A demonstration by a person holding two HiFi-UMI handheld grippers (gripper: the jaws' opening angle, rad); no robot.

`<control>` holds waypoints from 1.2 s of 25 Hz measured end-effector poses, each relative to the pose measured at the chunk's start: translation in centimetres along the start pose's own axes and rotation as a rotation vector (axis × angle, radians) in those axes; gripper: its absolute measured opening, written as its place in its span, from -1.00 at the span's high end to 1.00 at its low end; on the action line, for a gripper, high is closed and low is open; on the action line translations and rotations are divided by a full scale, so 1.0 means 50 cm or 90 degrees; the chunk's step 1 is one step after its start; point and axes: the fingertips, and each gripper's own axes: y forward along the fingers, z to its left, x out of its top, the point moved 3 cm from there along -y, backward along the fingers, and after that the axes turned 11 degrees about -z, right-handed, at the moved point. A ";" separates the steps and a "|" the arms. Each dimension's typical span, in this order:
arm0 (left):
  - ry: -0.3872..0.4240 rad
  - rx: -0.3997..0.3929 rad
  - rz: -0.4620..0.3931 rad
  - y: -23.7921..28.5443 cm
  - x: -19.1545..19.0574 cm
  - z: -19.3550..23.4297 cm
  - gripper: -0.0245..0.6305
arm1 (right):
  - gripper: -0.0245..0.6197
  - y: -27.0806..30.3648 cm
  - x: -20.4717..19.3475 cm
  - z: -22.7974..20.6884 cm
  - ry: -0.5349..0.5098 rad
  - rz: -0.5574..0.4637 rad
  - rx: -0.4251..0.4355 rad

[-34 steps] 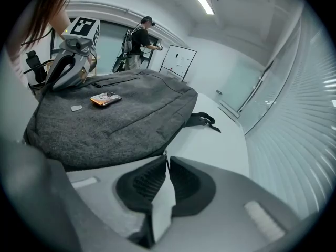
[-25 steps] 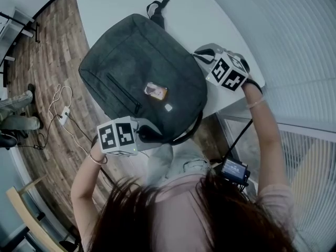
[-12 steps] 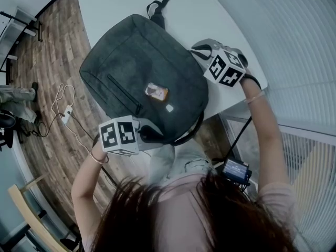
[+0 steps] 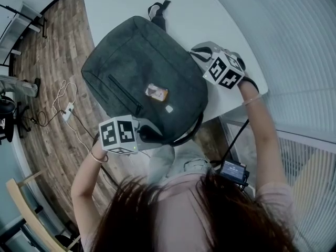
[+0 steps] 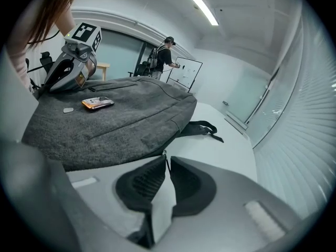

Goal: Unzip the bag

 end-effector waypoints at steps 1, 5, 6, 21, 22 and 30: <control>0.004 0.004 -0.004 0.000 -0.002 0.001 0.71 | 0.82 0.002 -0.003 0.001 0.008 -0.003 -0.003; 0.008 0.016 -0.009 -0.003 0.000 -0.002 0.70 | 0.79 0.000 -0.003 0.001 0.023 -0.006 -0.015; 0.005 0.020 -0.008 -0.004 0.002 -0.003 0.70 | 0.78 -0.001 -0.002 -0.001 0.025 -0.006 -0.017; -0.040 0.183 -0.030 -0.019 0.025 -0.010 0.52 | 0.66 -0.054 -0.014 -0.004 0.145 -0.051 -0.052; -0.040 0.194 -0.035 -0.022 0.029 -0.011 0.51 | 0.66 -0.060 -0.010 -0.003 0.154 -0.058 -0.058; -0.048 0.289 -0.116 -0.065 0.063 -0.018 0.50 | 0.67 -0.105 0.040 0.017 0.196 -0.127 -0.110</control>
